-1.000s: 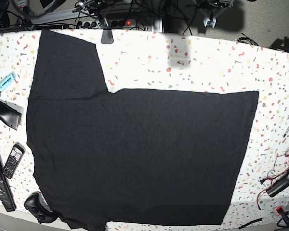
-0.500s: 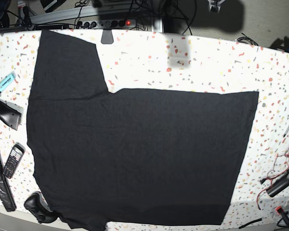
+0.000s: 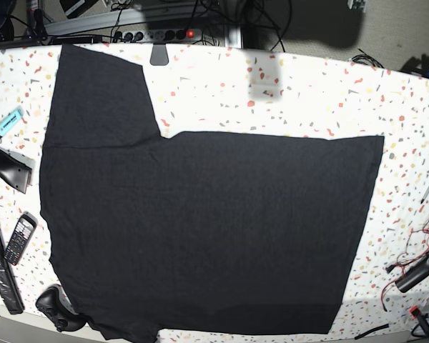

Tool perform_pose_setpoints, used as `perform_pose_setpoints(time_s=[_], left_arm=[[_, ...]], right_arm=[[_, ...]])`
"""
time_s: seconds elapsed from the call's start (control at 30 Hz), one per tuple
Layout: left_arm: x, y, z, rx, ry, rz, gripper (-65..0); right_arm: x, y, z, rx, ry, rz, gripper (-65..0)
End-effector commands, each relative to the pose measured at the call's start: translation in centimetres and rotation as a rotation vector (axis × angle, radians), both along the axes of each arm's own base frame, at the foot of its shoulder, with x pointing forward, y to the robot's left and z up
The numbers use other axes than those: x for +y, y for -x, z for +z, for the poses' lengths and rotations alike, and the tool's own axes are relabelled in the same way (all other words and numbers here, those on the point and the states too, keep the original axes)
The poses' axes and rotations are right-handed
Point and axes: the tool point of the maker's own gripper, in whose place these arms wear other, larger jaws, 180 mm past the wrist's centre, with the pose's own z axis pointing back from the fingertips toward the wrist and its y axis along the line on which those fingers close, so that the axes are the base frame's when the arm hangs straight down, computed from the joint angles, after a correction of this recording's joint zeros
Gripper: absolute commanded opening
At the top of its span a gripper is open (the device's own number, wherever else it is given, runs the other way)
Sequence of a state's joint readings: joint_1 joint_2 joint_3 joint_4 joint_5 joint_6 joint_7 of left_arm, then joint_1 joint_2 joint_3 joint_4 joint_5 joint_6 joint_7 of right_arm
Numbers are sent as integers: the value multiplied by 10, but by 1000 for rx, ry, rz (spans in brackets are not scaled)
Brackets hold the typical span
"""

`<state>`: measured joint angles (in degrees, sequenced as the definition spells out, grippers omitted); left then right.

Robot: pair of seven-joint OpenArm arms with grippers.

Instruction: Fold the T-shirt properly

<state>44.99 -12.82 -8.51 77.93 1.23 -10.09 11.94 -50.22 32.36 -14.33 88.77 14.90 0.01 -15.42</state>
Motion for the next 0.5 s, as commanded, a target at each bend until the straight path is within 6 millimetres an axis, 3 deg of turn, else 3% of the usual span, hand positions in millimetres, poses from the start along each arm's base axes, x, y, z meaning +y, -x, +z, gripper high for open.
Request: perform_pose_setpoints(time_s=[0.0, 0.2, 0.47], left_arm=[[8, -4, 12, -24, -17, -24, -489], [20, -36, 65, -107, -75, -174, -489], [14, -112, 138, -312, -242, -440, -489]], right_arm=[[2, -1, 12, -10, -17, 24, -618], [7, -42, 73, -143, -49, 81, -618], [-20, -119, 142, -356, 43, 55, -618]])
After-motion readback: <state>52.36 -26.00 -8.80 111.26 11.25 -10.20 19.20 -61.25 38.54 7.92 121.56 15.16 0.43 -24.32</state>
